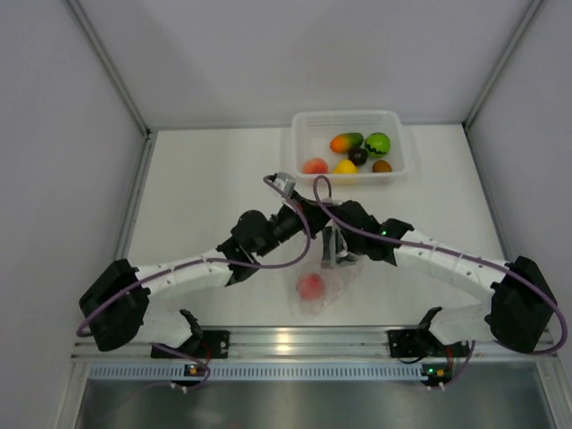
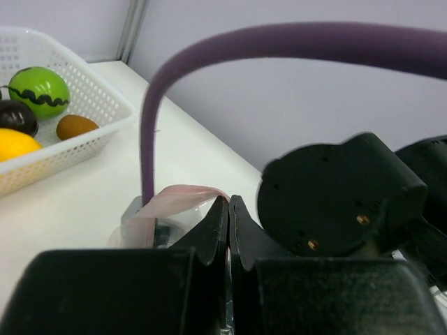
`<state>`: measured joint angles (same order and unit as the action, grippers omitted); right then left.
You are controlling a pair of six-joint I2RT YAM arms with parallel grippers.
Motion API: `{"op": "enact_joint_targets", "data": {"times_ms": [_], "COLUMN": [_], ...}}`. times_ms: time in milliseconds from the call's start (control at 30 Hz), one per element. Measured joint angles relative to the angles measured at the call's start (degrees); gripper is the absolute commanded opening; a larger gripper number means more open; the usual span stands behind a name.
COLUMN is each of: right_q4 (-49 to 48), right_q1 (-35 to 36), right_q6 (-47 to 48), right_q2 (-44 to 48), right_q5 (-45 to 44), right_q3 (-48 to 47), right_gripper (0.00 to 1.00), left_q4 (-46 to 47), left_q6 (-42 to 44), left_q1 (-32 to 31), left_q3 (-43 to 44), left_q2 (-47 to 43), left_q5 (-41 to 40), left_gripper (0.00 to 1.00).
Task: Open the zip-top bag and remove the fake food
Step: Adjust the zipper food storage bag at the center of the board.
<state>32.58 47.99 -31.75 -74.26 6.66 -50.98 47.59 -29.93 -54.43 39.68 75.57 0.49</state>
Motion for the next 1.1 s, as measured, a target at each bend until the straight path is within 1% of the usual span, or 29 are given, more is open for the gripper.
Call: {"op": "enact_joint_targets", "data": {"times_ms": [67,133,233,367,467,533,633,767,800,933,1100], "right_q4": [-3.9,-8.5,-16.6,-21.2,-23.4,-25.9,-29.8,-33.0,-33.5,-33.6,-32.8], "right_q1": [0.0,0.0,0.2,3.8,7.4,8.7,10.0,11.9,12.0,12.1,12.4], "right_q6": [-3.2,-6.7,-12.7,-19.3,-23.3,-24.6,-24.9,-24.7,-24.6,-22.4,-19.6], "right_q2": [-0.2,-0.1,0.9,2.1,2.1,2.1,1.4,1.4,1.6,1.9,0.4], "right_q5": [-3.1,-5.2,-8.2,-14.5,-18.8,-19.9,-20.5,-22.1,-22.1,-21.0,-15.1], "right_q3": [0.7,2.4,8.2,14.4,16.6,17.7,18.4,18.4,18.4,18.1,15.9], "right_gripper": [0.29,0.29,0.28,0.28,0.29,0.29,0.29,0.32,0.34,0.36,0.39], "left_q4": [-2.2,-5.4,-8.9,-10.4,-10.7,-11.4,-12.2,-12.1,-12.1,-12.2,-12.4], "left_q6": [0.9,3.3,6.6,8.2,6.8,5.6,4.7,4.5,4.5,4.5,5.0], "left_q1": [3.5,5.4,6.2,6.3,6.3,6.3,6.3,6.3,6.3,6.3,6.3], "left_q3": [3.2,5.9,7.8,6.8,3.9,1.8,-0.3,-0.5,-0.5,-0.6,-0.9], "left_q2": [1.7,2.6,3.0,3.5,3.2,2.1,-0.5,-3.0,-3.1,-3.1,-3.1], "left_q5": [6.2,11.0,17.9,25.3,26.4,25.7,23.9,22.4,22.3,21.8,21.0], "left_gripper": [0.00,0.00,0.00,0.00,0.00,0.00,0.00,0.00,0.00,0.00,0.00]}}
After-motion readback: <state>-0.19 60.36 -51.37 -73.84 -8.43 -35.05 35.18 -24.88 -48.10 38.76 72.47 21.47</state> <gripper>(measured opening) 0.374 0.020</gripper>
